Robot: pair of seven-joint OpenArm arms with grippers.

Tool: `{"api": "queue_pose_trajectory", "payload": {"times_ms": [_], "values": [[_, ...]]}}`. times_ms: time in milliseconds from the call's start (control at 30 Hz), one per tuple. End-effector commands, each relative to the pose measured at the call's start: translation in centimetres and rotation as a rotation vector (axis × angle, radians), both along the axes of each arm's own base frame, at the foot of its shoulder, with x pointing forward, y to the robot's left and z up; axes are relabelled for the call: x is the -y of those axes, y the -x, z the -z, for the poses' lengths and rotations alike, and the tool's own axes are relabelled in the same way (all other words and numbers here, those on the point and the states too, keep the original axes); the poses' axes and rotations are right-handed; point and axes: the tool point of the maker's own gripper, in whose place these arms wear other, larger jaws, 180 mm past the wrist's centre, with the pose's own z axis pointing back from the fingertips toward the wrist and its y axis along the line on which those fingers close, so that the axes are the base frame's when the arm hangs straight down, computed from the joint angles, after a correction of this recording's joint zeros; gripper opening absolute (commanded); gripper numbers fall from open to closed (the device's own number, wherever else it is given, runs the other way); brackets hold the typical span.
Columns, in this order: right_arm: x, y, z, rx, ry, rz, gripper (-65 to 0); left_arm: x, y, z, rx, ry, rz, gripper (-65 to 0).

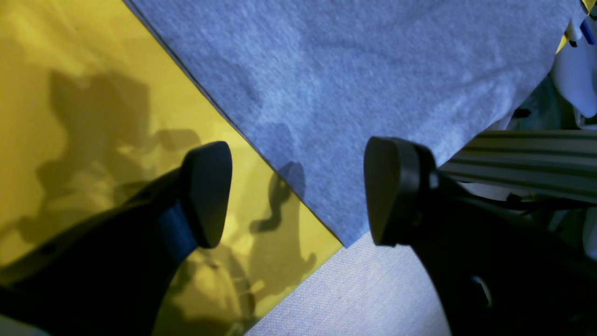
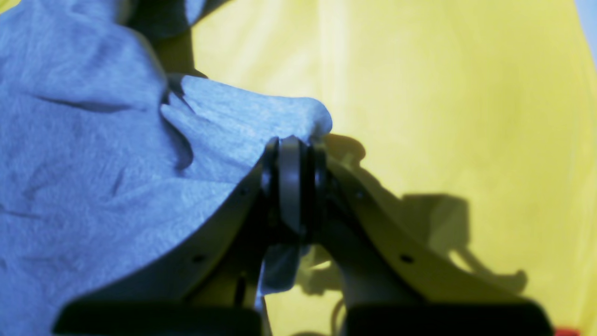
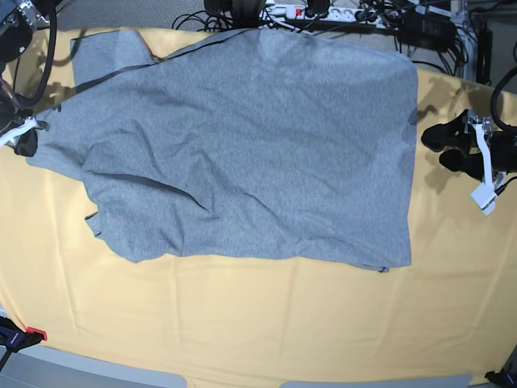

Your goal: Layout the t-shirt on the table in an organized manner, then fold the t-shirt properly

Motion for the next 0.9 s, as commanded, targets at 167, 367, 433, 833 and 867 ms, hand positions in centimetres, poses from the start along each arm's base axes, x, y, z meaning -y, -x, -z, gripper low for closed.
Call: {"api": "queue_pose_trajectory", "payload": {"times_ms": [167, 367, 433, 833, 867], "values": [[-1.4, 0.1, -0.4, 0.004, -0.025, -0.084, -65.0, -0.4, -0.9, -1.6, 0.048, -0.005, 0.003, -19.2], [-1.4, 2.5, 1.2, -0.073, -0.027, -0.084, -65.0, -0.4, -0.9, -1.6, 0.049, -0.006, 0.003, -19.2], [-1.5, 3.0, 1.4, -0.088, -0.023, -0.085, -65.0, -0.4, -1.0, -1.6, 0.051, -0.005, 0.003, -19.2], [-5.0, 1.1, -3.7, 0.108, 0.055, -0.274, -30.5, -0.3, -1.0, -1.6, 0.054, 0.0, 0.003, -19.2], [-5.4, 0.7, -4.5, 0.151, 0.057, -0.292, -30.5, -0.3, -1.0, -1.6, 0.055, 0.0, 0.004, -19.2]]}}
